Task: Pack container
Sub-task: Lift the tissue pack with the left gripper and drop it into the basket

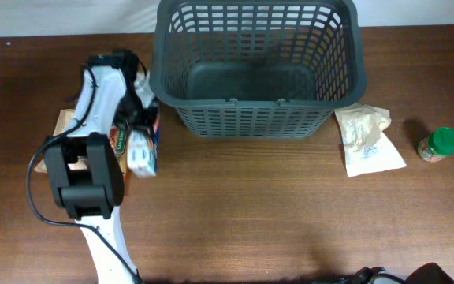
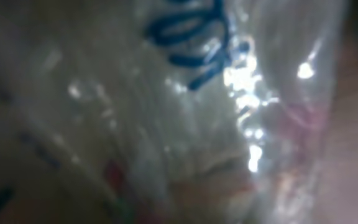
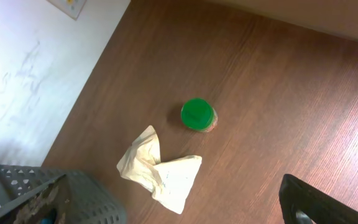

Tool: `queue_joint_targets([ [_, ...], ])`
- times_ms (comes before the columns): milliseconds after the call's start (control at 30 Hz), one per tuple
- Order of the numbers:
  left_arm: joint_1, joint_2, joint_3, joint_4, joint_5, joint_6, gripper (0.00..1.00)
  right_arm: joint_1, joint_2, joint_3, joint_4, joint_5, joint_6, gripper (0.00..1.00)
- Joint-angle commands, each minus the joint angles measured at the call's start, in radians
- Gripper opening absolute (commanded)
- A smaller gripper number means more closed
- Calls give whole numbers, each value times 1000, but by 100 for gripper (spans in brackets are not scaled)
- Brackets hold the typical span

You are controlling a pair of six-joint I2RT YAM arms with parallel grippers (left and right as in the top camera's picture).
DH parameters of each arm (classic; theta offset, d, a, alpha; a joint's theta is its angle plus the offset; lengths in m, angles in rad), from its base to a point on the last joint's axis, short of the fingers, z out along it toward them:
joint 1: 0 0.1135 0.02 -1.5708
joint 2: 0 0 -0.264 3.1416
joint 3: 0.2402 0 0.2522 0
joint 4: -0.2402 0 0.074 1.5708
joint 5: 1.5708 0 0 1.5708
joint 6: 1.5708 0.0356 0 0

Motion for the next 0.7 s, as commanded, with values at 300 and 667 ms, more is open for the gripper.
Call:
queue_joint_targets([
  [300,20,-14,1001,-115,-35,237,1,-6,2,7,0,13,9,99],
  [667,-307,-8,1180,-111,117,1153,2,-6,2,7,0,13,9,99],
])
